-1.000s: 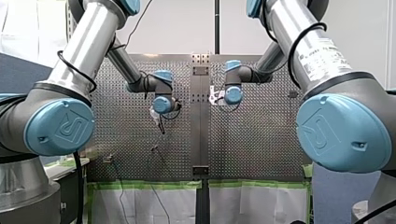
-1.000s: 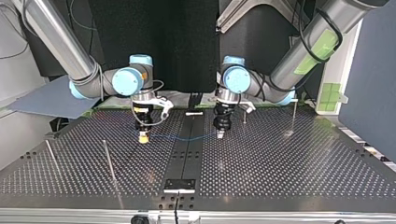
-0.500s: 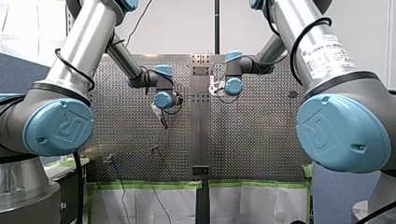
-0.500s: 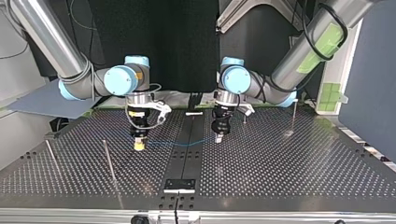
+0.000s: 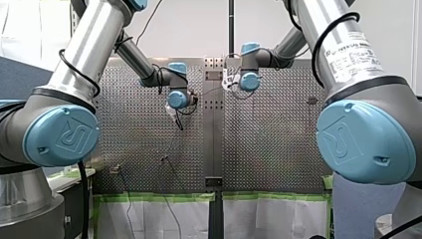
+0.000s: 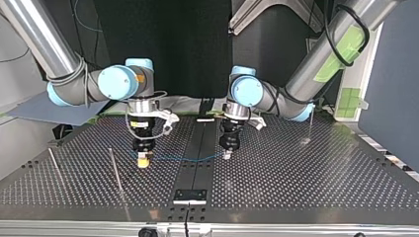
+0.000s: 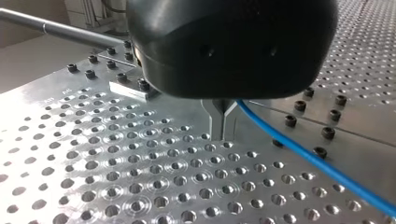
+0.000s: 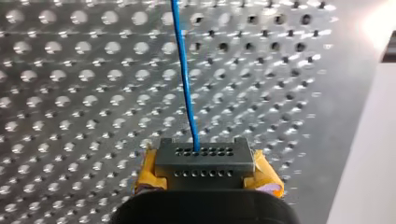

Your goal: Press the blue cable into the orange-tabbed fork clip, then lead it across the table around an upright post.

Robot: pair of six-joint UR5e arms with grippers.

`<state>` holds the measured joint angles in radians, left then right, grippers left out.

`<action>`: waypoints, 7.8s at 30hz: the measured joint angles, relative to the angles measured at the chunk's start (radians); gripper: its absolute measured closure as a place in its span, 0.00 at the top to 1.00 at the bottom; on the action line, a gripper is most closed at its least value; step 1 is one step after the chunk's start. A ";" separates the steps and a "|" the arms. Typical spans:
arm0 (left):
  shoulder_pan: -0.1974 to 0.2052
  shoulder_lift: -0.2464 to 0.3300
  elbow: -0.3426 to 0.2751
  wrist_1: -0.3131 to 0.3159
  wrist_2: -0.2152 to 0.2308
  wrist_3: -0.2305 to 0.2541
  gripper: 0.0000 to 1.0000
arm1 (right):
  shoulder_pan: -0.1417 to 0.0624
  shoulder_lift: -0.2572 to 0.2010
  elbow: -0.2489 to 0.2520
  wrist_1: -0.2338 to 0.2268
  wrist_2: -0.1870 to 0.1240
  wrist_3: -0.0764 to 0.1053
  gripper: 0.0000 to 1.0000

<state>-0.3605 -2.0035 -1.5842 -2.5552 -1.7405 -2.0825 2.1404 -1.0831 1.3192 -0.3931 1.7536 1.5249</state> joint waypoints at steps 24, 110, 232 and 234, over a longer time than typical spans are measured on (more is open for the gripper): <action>-0.049 0.000 0.164 -0.093 0.080 -0.096 0.00 | -0.011 -0.059 -0.052 0.030 -0.002 0.011 0.00; -0.077 -0.068 0.378 -0.122 0.228 -0.337 0.00 | -0.223 -0.073 -0.053 0.055 -0.001 0.031 0.00; -0.123 -0.140 0.378 -0.310 0.014 -0.059 0.84 | -0.287 0.159 0.015 0.047 -0.075 0.011 0.00; -0.123 -0.140 0.378 -0.312 0.007 -0.054 0.84 | -0.288 0.161 0.021 0.045 -0.073 0.010 0.00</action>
<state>-0.4833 -2.1437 -1.2066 -2.8676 -1.7335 -2.1365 1.8523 -0.9224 1.3398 -0.3477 1.6804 1.5352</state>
